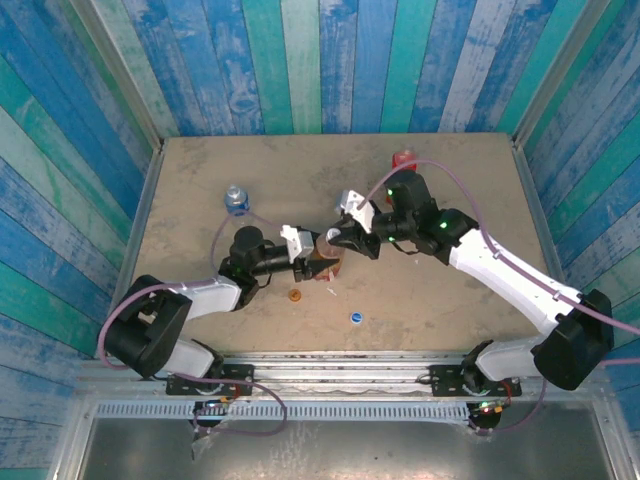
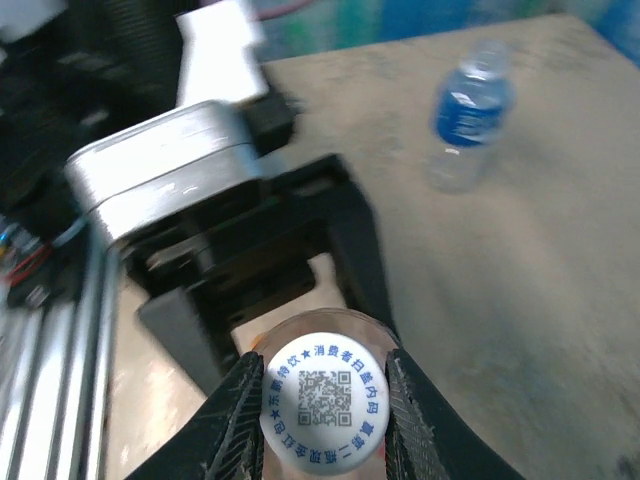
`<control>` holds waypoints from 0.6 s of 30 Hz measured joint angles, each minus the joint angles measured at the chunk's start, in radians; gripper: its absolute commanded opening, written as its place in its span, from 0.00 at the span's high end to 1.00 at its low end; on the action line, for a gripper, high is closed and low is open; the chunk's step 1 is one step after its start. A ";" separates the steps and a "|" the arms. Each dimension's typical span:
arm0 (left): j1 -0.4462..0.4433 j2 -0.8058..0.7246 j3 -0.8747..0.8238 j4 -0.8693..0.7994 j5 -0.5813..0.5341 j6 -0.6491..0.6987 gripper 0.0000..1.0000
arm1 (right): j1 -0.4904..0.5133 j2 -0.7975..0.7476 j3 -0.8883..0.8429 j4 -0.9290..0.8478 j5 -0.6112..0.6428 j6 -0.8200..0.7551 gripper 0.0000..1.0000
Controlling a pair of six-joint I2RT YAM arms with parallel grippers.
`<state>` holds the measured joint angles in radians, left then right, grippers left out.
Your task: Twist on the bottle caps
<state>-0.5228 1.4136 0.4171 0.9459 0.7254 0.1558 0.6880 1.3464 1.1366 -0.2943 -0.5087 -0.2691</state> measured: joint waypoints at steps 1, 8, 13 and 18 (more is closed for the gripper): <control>-0.006 0.001 0.004 0.000 -0.050 0.001 0.59 | 0.008 0.000 -0.009 0.033 0.047 0.050 0.94; -0.094 0.054 0.096 -0.019 -0.458 0.081 0.55 | 0.129 -0.001 -0.068 0.240 0.588 0.499 0.89; -0.118 0.064 0.112 -0.039 -0.544 0.111 0.55 | 0.148 -0.001 -0.113 0.327 0.681 0.600 0.65; -0.046 0.064 0.114 -0.003 -0.433 0.061 0.56 | 0.111 -0.023 -0.135 0.322 0.541 0.470 0.37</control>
<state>-0.5690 1.4780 0.5312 0.9432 0.2920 0.2173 0.7986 1.3239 1.0019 0.0277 0.0322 0.2012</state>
